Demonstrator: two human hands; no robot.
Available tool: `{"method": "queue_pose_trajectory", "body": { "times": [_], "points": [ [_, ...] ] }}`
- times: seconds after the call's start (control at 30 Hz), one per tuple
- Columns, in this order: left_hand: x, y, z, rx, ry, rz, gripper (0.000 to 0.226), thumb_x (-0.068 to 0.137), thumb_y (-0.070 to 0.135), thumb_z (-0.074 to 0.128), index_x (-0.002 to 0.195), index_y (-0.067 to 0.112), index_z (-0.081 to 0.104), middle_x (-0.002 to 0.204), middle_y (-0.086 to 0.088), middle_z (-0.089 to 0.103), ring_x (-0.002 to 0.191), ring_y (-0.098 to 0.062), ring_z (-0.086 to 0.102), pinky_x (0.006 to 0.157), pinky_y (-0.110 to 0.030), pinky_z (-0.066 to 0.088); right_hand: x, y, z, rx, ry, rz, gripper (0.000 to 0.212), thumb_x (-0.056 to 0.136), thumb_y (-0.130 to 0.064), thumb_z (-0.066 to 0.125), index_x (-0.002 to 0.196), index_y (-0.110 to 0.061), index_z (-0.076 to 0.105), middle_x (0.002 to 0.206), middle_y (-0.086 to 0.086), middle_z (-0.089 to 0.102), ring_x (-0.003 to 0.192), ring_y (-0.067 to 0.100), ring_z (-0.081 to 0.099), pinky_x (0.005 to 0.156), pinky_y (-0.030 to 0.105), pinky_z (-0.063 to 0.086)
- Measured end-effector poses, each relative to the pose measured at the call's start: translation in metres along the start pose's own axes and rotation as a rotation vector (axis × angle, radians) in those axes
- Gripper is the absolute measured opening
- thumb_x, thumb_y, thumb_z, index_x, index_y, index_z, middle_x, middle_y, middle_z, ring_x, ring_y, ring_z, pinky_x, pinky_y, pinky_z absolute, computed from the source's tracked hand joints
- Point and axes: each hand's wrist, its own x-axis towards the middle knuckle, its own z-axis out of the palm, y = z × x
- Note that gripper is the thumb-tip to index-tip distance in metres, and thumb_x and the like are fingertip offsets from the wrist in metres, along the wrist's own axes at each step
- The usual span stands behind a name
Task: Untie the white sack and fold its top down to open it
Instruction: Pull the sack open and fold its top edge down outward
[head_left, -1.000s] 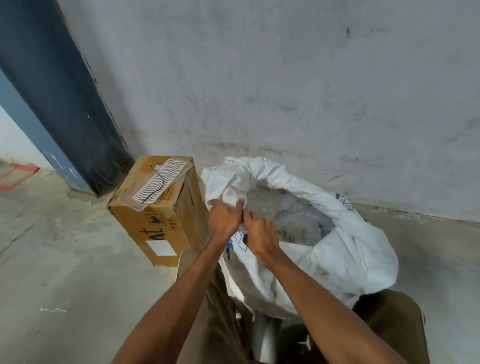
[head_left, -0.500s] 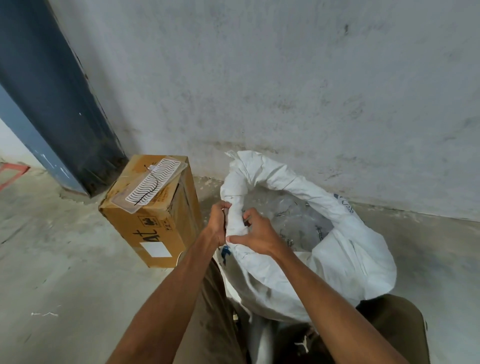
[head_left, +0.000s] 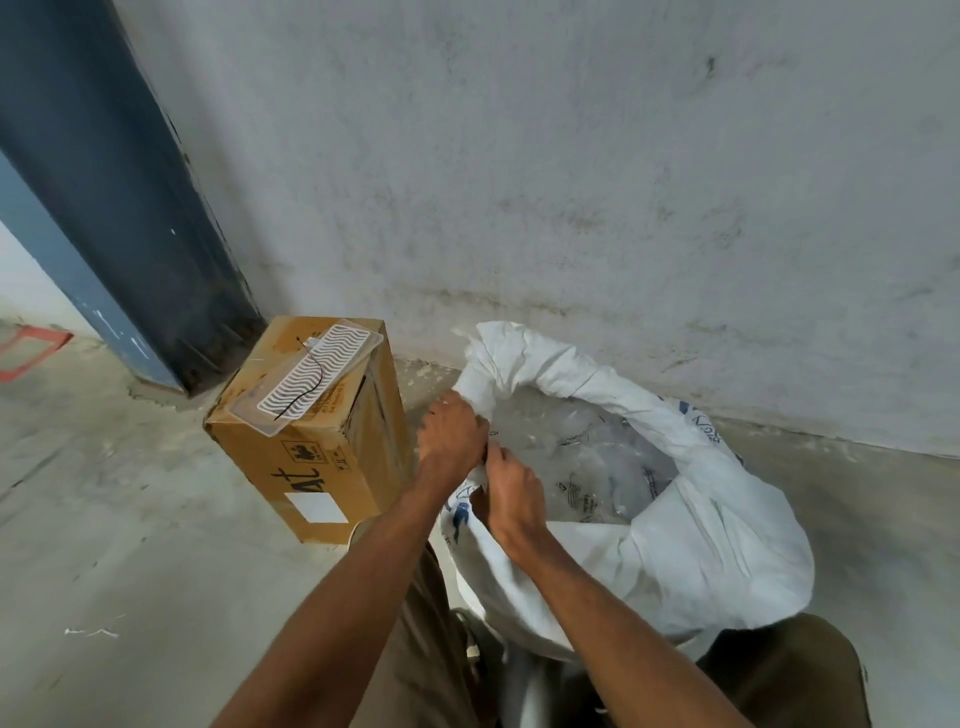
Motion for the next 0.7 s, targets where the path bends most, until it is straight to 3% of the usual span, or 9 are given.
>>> {"method": "queue_pose_trajectory", "body": {
  "times": [0.07, 0.13, 0.23, 0.33, 0.43, 0.53, 0.6, 0.63, 0.7],
  "points": [
    [0.002, 0.007, 0.004, -0.165, 0.005, 0.018, 0.041, 0.102, 0.027, 0.046, 0.127, -0.005, 0.048, 0.123, -0.024, 0.062, 0.11, -0.039, 0.062, 0.09, -0.044, 0.05, -0.001, 0.004, 0.001, -0.002, -0.003, 0.004, 0.051, 0.081, -0.012, 0.076, 0.126, -0.016, 0.053, 0.105, 0.006, 0.067, 0.085, 0.029, 0.071, 0.074, 0.042, 0.059],
    [0.0, 0.011, 0.003, -0.378, 0.011, -0.013, 0.034, 0.104, 0.02, 0.041, 0.119, -0.008, 0.054, 0.118, -0.024, 0.064, 0.108, -0.038, 0.062, 0.083, -0.037, 0.044, -0.001, 0.007, -0.004, 0.024, -0.015, 0.023, 0.053, 0.076, -0.013, 0.079, 0.121, -0.019, 0.052, 0.105, 0.003, 0.064, 0.084, 0.029, 0.07, 0.071, 0.042, 0.058],
    [0.01, 0.006, 0.0, -0.884, -0.035, -0.287, 0.039, 0.101, 0.02, 0.038, 0.122, -0.007, 0.056, 0.12, -0.022, 0.062, 0.099, -0.032, 0.058, 0.079, -0.034, 0.041, 0.002, 0.011, -0.014, 0.133, -0.083, -0.012, 0.048, 0.068, -0.022, 0.078, 0.104, -0.021, 0.047, 0.098, -0.001, 0.055, 0.076, 0.025, 0.06, 0.063, 0.038, 0.05],
    [0.023, -0.004, -0.002, -1.37, -0.268, -0.519, 0.052, 0.088, 0.027, 0.038, 0.12, -0.004, 0.064, 0.109, -0.024, 0.067, 0.09, -0.032, 0.061, 0.084, -0.042, 0.051, 0.007, 0.013, -0.022, 0.205, -0.132, -0.031, 0.052, 0.068, -0.042, 0.081, 0.097, -0.022, 0.042, 0.089, -0.008, 0.045, 0.07, 0.016, 0.045, 0.06, 0.032, 0.038],
    [0.025, -0.022, 0.007, -1.396, -0.467, -0.528, 0.041, 0.077, 0.033, 0.044, 0.101, 0.004, 0.062, 0.085, -0.018, 0.063, 0.077, -0.032, 0.061, 0.079, -0.041, 0.052, 0.013, 0.011, -0.025, 0.234, -0.113, -0.054, 0.047, 0.069, -0.042, 0.08, 0.087, -0.024, 0.041, 0.082, -0.008, 0.047, 0.07, 0.016, 0.045, 0.061, 0.031, 0.034],
    [0.023, -0.035, 0.012, -1.495, -0.655, -0.446, 0.051, 0.068, 0.03, 0.056, 0.113, 0.006, 0.057, 0.092, -0.015, 0.056, 0.077, -0.031, 0.058, 0.078, -0.039, 0.048, 0.013, 0.01, -0.02, 0.157, -0.138, -0.119, 0.039, 0.067, -0.028, 0.08, 0.085, -0.021, 0.046, 0.081, 0.0, 0.054, 0.072, 0.025, 0.055, 0.06, 0.031, 0.034],
    [0.023, -0.031, 0.007, -1.521, -0.696, -0.387, 0.054, 0.081, 0.039, 0.058, 0.123, 0.006, 0.059, 0.103, -0.016, 0.059, 0.085, -0.03, 0.062, 0.081, -0.038, 0.049, 0.013, 0.013, -0.017, 0.09, -0.097, -0.135, 0.031, 0.07, -0.018, 0.079, 0.09, -0.013, 0.055, 0.085, 0.008, 0.063, 0.075, 0.031, 0.062, 0.06, 0.032, 0.037],
    [0.023, -0.026, 0.003, -1.396, -0.67, -0.338, 0.059, 0.088, 0.046, 0.057, 0.13, 0.006, 0.056, 0.109, -0.016, 0.061, 0.091, -0.03, 0.064, 0.08, -0.036, 0.052, 0.013, 0.013, -0.016, 0.049, -0.09, -0.121, 0.028, 0.073, -0.013, 0.077, 0.093, -0.012, 0.058, 0.089, 0.01, 0.066, 0.077, 0.033, 0.064, 0.06, 0.033, 0.04],
    [0.024, -0.016, 0.001, -0.901, -0.538, -0.232, 0.077, 0.089, 0.054, 0.064, 0.142, 0.004, 0.041, 0.129, -0.019, 0.056, 0.115, -0.036, 0.059, 0.082, -0.04, 0.054, 0.01, 0.009, -0.012, -0.049, -0.081, -0.108, 0.028, 0.076, -0.004, 0.075, 0.098, -0.012, 0.06, 0.093, 0.008, 0.068, 0.078, 0.032, 0.068, 0.064, 0.036, 0.049]
  ]
}}
